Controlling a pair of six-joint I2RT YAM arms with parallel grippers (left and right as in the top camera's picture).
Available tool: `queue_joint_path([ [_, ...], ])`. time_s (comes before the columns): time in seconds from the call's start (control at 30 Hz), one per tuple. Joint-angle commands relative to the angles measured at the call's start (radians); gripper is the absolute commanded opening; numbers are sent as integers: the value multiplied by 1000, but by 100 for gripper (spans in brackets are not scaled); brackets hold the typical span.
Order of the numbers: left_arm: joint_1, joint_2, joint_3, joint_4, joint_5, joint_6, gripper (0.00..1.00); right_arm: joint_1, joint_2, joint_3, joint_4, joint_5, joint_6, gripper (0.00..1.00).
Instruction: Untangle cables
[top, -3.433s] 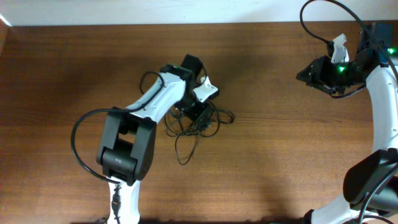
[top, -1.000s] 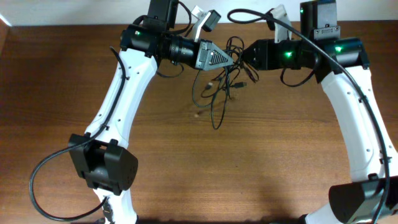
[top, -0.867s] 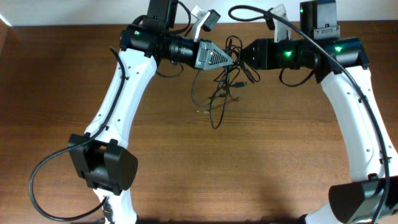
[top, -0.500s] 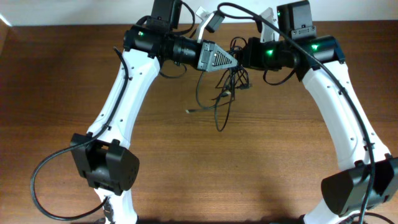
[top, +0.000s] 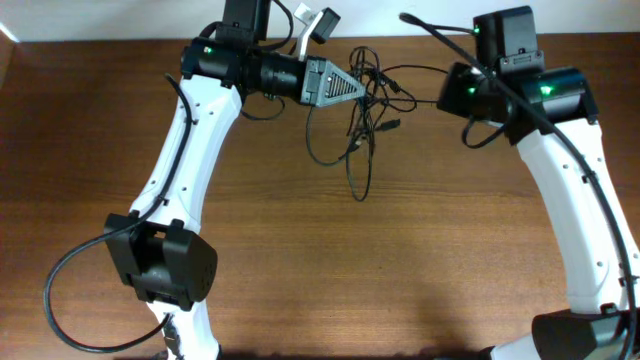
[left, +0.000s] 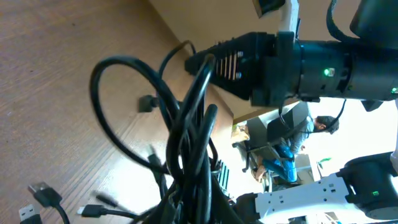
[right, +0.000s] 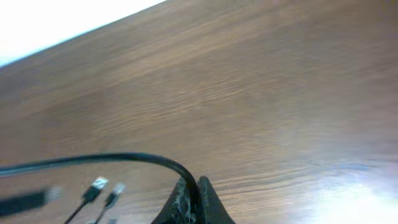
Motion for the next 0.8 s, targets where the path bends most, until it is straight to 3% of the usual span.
queue_joint_path([
  [0.0,55,-23,14,-3,-5,-3,8,-130,-44,4,-43,246,27,4],
  [0.23,55,-23,14,-4,-116,-3,6,-363,-54,4,-121,80,19,4],
  [0.33,54,-23,14,-11,-188,-3,5,-377,-53,4,-113,-111,-129,4],
  [0.47,60,-23,14,-11,-312,-3,4,-257,-52,4,-116,-341,-276,4],
  [0.57,114,-23,14,-11,-401,-3,5,-74,-52,50,-118,-551,-434,4],
  [0.77,138,-23,14,-47,-401,-2,8,-19,-39,147,-164,-514,-393,4],
])
